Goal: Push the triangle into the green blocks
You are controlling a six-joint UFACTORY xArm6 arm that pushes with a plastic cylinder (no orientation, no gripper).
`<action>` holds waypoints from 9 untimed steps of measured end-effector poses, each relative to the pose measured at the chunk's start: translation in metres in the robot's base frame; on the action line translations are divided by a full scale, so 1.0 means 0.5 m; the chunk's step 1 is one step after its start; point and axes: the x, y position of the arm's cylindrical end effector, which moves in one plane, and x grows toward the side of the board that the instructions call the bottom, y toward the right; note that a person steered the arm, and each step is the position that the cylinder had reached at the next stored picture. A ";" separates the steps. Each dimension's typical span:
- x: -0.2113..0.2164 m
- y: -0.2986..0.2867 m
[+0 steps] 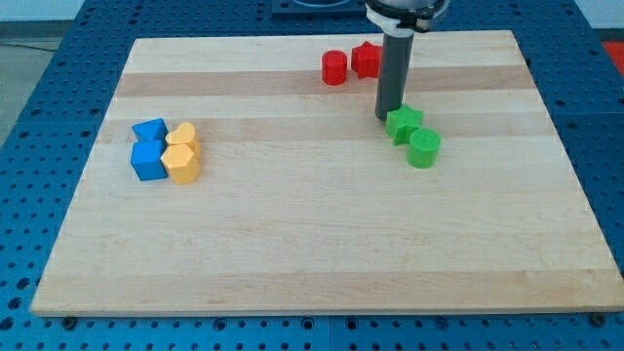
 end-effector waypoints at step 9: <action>0.029 -0.595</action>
